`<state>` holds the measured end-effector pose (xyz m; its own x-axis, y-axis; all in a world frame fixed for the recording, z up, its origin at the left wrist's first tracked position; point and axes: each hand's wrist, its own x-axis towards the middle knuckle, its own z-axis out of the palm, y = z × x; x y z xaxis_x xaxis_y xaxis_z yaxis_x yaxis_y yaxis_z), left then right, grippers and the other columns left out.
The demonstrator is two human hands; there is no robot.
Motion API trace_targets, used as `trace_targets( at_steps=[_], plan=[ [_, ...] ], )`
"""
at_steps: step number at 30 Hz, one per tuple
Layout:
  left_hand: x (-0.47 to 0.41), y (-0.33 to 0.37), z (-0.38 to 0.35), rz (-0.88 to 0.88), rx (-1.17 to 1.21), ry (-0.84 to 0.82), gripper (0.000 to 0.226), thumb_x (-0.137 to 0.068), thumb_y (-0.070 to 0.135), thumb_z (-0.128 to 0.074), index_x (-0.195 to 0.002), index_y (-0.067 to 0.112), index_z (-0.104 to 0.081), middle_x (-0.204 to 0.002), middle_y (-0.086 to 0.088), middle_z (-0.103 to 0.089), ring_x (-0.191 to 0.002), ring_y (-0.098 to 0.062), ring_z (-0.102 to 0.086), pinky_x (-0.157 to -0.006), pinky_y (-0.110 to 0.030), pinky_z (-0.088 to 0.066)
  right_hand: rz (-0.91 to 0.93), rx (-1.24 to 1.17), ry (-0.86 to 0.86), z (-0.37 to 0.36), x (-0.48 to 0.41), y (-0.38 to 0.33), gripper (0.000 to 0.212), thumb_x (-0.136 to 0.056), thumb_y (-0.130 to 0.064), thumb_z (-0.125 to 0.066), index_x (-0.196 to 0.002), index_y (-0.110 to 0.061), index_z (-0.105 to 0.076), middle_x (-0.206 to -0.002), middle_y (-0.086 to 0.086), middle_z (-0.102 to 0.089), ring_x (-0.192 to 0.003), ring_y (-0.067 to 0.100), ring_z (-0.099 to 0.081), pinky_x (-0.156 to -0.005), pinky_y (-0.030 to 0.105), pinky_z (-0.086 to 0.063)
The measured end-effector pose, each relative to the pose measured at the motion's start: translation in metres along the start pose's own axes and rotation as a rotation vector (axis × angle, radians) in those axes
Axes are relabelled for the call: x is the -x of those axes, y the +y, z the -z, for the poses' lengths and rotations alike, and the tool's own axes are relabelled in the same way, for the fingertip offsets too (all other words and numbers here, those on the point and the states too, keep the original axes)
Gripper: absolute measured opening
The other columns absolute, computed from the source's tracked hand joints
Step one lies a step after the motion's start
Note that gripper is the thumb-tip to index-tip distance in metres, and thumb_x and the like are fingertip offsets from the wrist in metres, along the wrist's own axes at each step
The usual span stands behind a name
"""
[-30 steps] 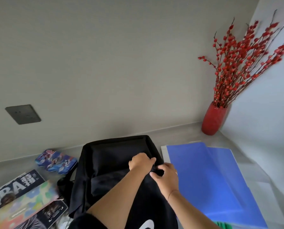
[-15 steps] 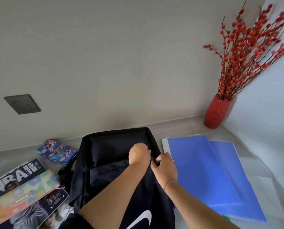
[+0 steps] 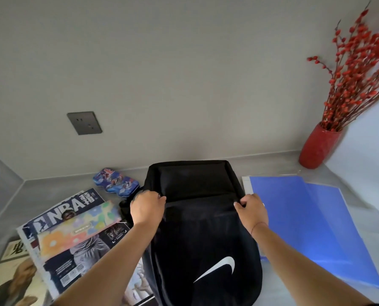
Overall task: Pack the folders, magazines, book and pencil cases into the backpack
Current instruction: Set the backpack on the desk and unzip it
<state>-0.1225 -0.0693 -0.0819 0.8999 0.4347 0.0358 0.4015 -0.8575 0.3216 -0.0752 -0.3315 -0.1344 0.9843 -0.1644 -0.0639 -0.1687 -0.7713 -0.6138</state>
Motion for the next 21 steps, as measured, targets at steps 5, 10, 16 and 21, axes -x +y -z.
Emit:
trace_targets(
  at_steps=[5, 10, 16, 21],
  plan=[
    [-0.001, -0.037, -0.008, 0.246, 0.296, -0.114, 0.035, -0.087, 0.034, -0.058, -0.065, 0.008, -0.065, -0.075, -0.013, -0.065, -0.074, -0.029, -0.059, -0.062, -0.029, -0.04, 0.027, 0.016, -0.005, -0.006, 0.009, -0.009, 0.016, -0.089, -0.027, -0.06, -0.077, -0.016, -0.056, -0.095, 0.003, -0.053, -0.073, 0.018, -0.055, -0.065, 0.026, -0.046],
    [0.006, -0.052, -0.024, 0.266, 0.53, -0.176, 0.035, -0.087, 0.036, -0.063, -0.063, 0.009, -0.064, -0.081, -0.017, -0.068, -0.084, -0.033, -0.062, -0.07, -0.034, -0.043, -0.022, -0.002, -0.004, -0.003, 0.018, -0.007, 0.013, -0.09, -0.026, -0.059, -0.087, -0.013, -0.06, -0.106, 0.007, -0.055, -0.082, 0.021, -0.058, -0.074, 0.03, -0.052],
    [0.03, -0.073, -0.032, 0.274, 0.533, -0.309, 0.029, -0.079, 0.04, -0.071, -0.085, 0.012, -0.064, -0.078, -0.003, -0.062, -0.079, -0.024, -0.06, -0.071, -0.03, -0.042, 0.16, 0.207, 0.095, -0.018, 0.057, -0.018, 0.041, -0.083, -0.039, -0.064, -0.119, -0.022, -0.053, -0.125, 0.002, -0.049, -0.117, 0.023, -0.047, -0.097, 0.037, -0.04],
    [0.064, -0.063, -0.035, 0.124, 0.475, -0.179, 0.033, -0.079, 0.029, -0.072, -0.106, 0.015, -0.058, -0.098, -0.001, -0.054, -0.085, -0.015, -0.055, -0.076, -0.026, -0.043, -0.007, 0.021, 0.127, -0.013, 0.06, -0.009, 0.035, -0.093, -0.015, -0.047, -0.128, -0.017, -0.049, -0.135, 0.006, -0.047, -0.121, 0.029, -0.047, -0.099, 0.043, -0.038]
  ],
)
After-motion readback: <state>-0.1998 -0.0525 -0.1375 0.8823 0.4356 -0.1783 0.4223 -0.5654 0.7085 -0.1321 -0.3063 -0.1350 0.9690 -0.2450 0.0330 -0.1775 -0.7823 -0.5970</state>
